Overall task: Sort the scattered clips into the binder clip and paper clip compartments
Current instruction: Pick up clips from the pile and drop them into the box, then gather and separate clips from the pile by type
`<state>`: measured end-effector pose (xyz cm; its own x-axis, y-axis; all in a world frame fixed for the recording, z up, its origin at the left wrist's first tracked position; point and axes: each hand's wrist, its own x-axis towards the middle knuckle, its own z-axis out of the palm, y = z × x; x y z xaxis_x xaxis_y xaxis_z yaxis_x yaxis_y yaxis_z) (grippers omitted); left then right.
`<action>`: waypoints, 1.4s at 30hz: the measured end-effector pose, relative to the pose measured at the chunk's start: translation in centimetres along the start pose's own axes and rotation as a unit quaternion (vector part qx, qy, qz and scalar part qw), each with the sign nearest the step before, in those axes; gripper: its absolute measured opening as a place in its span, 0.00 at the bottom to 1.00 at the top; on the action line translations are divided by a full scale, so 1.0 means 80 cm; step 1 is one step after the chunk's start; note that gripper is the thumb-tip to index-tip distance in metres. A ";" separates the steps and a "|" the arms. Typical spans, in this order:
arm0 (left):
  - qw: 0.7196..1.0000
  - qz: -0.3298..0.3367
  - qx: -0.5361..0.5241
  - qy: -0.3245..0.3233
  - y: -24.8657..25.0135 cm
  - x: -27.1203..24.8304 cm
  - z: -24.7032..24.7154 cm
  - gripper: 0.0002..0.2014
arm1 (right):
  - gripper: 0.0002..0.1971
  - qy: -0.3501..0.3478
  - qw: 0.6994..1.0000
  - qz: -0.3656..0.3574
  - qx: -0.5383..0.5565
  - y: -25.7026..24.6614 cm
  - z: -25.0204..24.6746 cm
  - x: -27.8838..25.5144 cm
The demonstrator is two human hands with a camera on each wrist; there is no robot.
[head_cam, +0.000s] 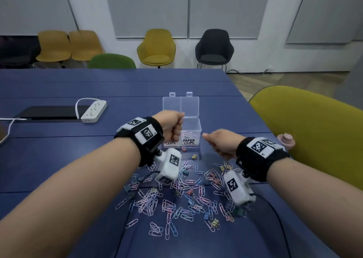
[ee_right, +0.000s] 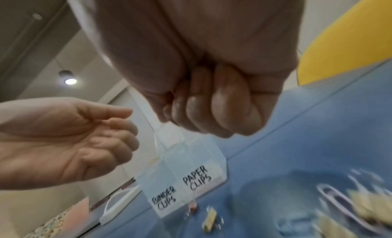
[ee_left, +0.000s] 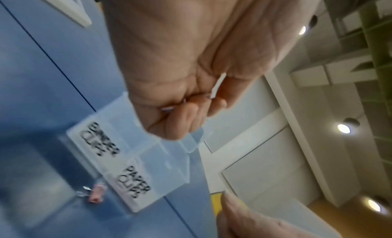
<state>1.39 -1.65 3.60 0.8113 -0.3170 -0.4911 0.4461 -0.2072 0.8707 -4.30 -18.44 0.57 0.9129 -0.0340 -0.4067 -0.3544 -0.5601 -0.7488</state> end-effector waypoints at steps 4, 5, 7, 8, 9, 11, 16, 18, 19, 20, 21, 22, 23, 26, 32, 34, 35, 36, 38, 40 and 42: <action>0.978 0.075 -0.186 0.058 0.027 0.039 0.015 0.23 | 0.21 0.086 0.991 -0.078 0.059 -0.030 -0.015 0.031; 0.973 0.087 -0.200 0.071 0.030 0.048 0.019 0.23 | 0.21 0.102 0.988 -0.099 0.059 -0.035 -0.018 0.039; 0.969 0.110 -0.201 0.086 0.031 0.065 0.024 0.24 | 0.21 0.116 0.982 -0.141 0.046 -0.043 -0.019 0.054; 0.970 0.120 -0.193 0.088 0.030 0.071 0.024 0.25 | 0.22 0.122 0.979 -0.161 0.037 -0.047 -0.019 0.062; 0.972 0.128 -0.180 0.084 0.028 0.077 0.023 0.27 | 0.22 0.130 0.975 -0.178 0.033 -0.050 -0.018 0.070; 0.979 0.127 -0.149 0.063 0.023 0.082 0.018 0.29 | 0.22 0.154 0.967 -0.197 0.055 -0.058 -0.014 0.081; 0.982 0.126 -0.141 0.023 0.009 0.075 -0.006 0.30 | 0.20 0.207 0.949 -0.212 0.109 -0.078 -0.002 0.101; 0.976 0.147 -0.157 0.044 0.007 0.064 -0.012 0.28 | 0.20 0.197 0.943 -0.218 0.157 -0.085 0.004 0.106; 0.971 0.159 -0.164 0.063 0.006 0.058 -0.014 0.26 | 0.19 0.188 0.942 -0.220 0.172 -0.088 0.006 0.107; 0.967 0.170 -0.168 0.084 0.006 0.051 -0.015 0.24 | 0.19 0.175 0.942 -0.221 0.181 -0.090 0.010 0.109; 0.965 0.179 -0.166 0.100 0.005 0.044 -0.016 0.22 | 0.20 0.159 0.944 -0.219 0.186 -0.091 0.012 0.111; 0.964 0.187 -0.155 0.106 0.003 0.037 -0.017 0.20 | 0.21 0.147 0.949 -0.212 0.181 -0.090 0.013 0.112; 0.966 0.193 -0.137 0.103 0.000 0.031 -0.019 0.17 | 0.21 0.141 0.954 -0.203 0.169 -0.088 0.013 0.113; 0.978 0.193 -0.037 0.068 -0.016 0.017 -0.024 0.11 | 0.22 0.163 0.954 -0.198 0.154 -0.077 0.005 0.108; 0.934 0.115 0.337 0.001 -0.055 0.001 -0.032 0.03 | 0.14 0.222 0.952 -0.206 0.036 -0.038 -0.016 0.070; 0.908 0.093 0.408 -0.006 -0.062 0.001 -0.028 0.03 | 0.12 0.167 0.962 -0.198 -0.086 -0.027 -0.018 0.050; 0.900 0.083 0.428 -0.008 -0.064 0.001 -0.025 0.03 | 0.11 0.122 0.960 -0.193 -0.161 -0.024 -0.016 0.040; 0.893 0.073 0.445 -0.010 -0.065 0.002 -0.021 0.02 | 0.09 0.072 0.951 -0.188 -0.235 -0.020 -0.012 0.031; 0.872 0.065 0.486 -0.007 -0.069 0.004 -0.009 0.04 | 0.03 -0.011 0.918 -0.179 -0.354 -0.015 0.004 0.014; 0.846 0.071 0.528 -0.006 -0.071 0.006 0.005 0.10 | 0.09 -0.053 0.887 -0.177 -0.424 -0.010 0.023 0.002; 0.815 0.079 0.573 -0.023 -0.071 0.009 0.018 0.18 | 0.17 -0.074 0.867 -0.167 -0.463 -0.006 0.039 -0.003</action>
<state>-1.11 -2.01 -1.76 0.7983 -0.4520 -0.3981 -0.3300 -0.8811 0.3388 -4.95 -15.60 -0.63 0.8727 0.3273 -0.3623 0.3024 -0.9449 -0.1253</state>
